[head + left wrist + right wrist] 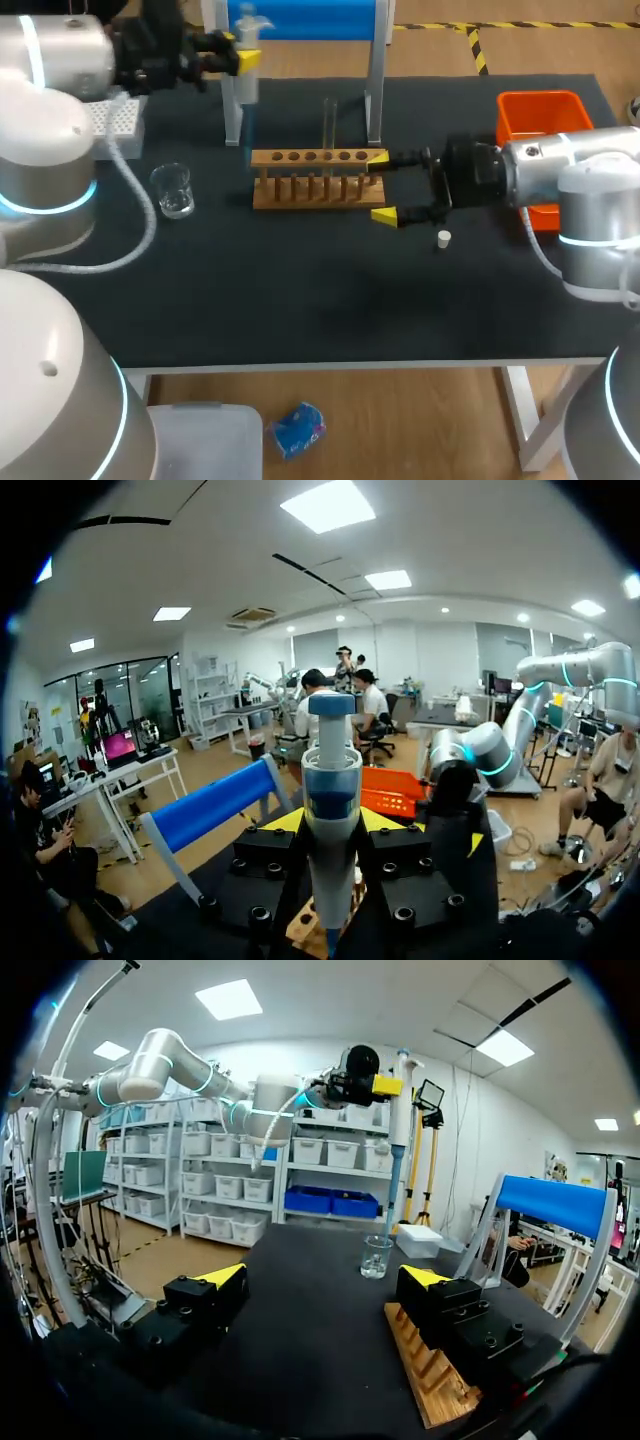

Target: Invert the test tube, pick up the pipette, mount the tip to pipette, aspirate from beaker and dispense into the tube, eject the tip, return the pipette, and cap with the stopper.

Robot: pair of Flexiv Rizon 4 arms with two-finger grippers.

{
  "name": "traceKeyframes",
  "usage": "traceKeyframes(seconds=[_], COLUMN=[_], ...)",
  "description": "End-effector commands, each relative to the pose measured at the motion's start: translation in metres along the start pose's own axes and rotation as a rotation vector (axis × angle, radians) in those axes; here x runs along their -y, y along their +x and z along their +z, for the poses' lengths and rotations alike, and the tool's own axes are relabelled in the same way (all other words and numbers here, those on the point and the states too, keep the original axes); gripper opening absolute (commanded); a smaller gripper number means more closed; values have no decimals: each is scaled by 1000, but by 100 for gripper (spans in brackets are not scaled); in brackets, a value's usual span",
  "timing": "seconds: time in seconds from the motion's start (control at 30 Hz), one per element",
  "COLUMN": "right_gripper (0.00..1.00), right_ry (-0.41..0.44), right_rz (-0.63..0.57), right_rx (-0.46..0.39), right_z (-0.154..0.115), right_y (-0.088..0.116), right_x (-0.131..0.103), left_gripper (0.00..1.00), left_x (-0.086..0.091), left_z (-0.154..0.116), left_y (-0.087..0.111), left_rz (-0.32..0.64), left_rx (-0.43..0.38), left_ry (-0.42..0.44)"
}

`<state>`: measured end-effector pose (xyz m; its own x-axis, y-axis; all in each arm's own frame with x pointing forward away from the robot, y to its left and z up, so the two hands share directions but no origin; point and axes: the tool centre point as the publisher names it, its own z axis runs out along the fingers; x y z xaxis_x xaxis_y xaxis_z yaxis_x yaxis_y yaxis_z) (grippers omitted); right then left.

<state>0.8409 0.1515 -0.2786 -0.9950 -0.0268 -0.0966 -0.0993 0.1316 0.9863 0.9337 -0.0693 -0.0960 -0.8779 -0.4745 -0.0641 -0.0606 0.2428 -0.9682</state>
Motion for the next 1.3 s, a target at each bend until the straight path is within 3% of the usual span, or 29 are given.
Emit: traceKeyframes(seconds=[0.03,0.23,0.6,1.3], right_gripper=[100,100,100,100], right_ry=[3,3,3,3], right_rz=[0,0,0,0], right_rx=[1,1,1,1], right_z=[-1,-1,-1,-1], right_y=[1,1,1,1], right_x=[-1,-1,-1,-1], left_gripper=[0,0,0,0], left_x=[-10,-33,-52,-55], left_z=[-67,-95,-105,-87], left_y=[-17,-37,-60,-63], left_rz=[5,-13,-18,-28], left_rx=[1,57,73,59], left_ry=[15,35,25,26])
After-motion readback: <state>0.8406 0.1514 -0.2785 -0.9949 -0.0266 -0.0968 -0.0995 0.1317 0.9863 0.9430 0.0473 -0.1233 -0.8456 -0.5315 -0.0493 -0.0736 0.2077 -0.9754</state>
